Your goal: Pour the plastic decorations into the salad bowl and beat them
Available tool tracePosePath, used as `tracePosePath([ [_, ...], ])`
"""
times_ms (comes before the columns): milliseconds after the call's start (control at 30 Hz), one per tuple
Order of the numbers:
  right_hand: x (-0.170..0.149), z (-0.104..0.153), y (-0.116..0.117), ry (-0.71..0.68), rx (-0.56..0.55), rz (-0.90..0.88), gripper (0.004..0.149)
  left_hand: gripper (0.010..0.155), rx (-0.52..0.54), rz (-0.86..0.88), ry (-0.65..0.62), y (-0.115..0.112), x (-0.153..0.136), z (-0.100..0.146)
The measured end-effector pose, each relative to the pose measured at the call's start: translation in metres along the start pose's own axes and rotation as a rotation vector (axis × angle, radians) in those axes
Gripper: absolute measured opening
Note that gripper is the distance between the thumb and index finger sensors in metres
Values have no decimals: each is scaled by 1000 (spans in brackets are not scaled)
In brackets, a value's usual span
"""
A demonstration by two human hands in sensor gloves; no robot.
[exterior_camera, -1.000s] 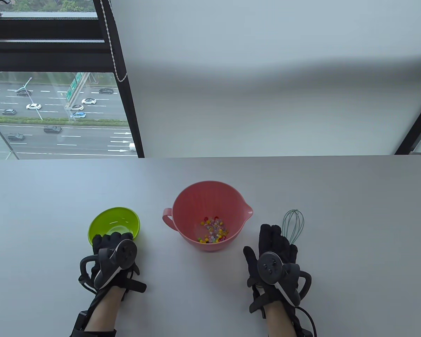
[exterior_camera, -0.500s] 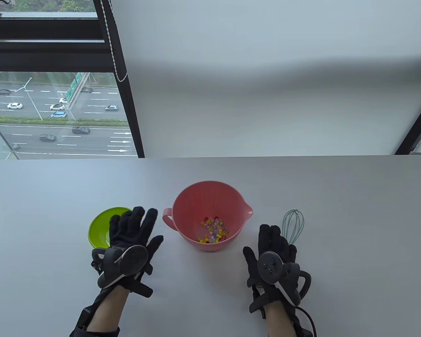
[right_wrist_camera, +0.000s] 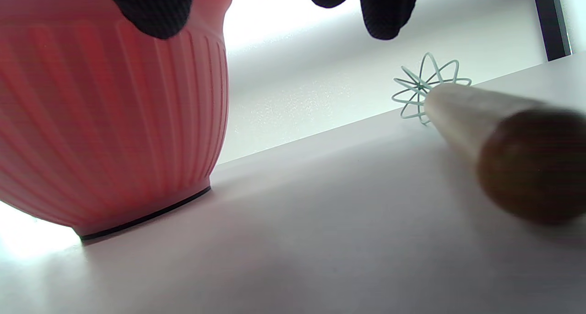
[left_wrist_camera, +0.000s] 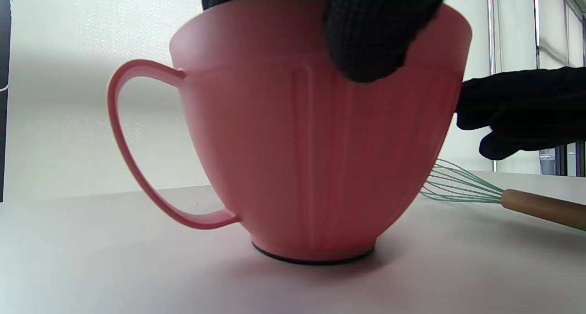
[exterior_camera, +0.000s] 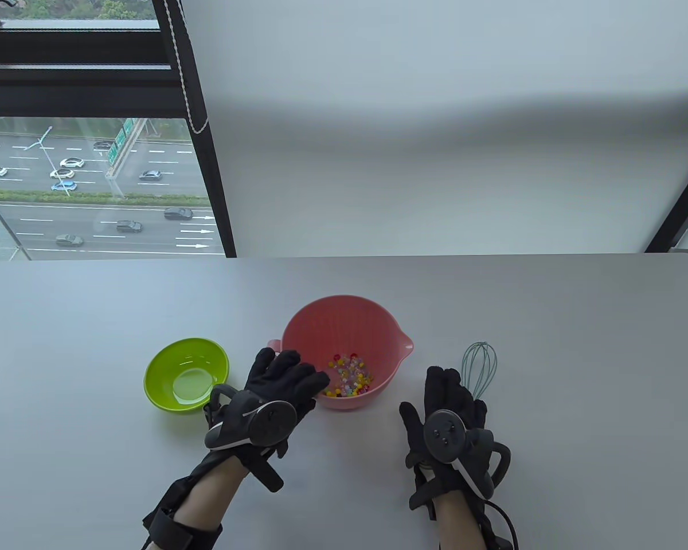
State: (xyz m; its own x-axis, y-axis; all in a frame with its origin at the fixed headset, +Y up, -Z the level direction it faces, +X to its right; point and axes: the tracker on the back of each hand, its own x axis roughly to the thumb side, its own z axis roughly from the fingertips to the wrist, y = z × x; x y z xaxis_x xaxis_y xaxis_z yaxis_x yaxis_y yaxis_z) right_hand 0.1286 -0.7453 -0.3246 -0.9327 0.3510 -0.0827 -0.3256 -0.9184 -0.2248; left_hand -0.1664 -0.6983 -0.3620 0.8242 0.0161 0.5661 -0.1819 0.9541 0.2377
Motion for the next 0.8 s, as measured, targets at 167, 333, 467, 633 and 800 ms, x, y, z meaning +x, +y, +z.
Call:
tracePosePath([
  [167, -1, 0, -2, 6, -5, 5, 80, 43, 69, -22, -35, -3, 8, 9],
  [333, -7, -2, -3, 28, 0, 11, 80, 44, 57, -81, -76, 13, 14, 26],
  [467, -11, -1, -14, 46, -23, -18, 79, 44, 81, -57, -124, 30, 23, 40],
  [633, -17, -1, -22, 80, -42, -18, 76, 43, 81, -78, -227, 46, 42, 57],
  [800, -25, -3, -20, 122, -38, 5, 75, 43, 72, -47, -299, 42, 55, 66],
])
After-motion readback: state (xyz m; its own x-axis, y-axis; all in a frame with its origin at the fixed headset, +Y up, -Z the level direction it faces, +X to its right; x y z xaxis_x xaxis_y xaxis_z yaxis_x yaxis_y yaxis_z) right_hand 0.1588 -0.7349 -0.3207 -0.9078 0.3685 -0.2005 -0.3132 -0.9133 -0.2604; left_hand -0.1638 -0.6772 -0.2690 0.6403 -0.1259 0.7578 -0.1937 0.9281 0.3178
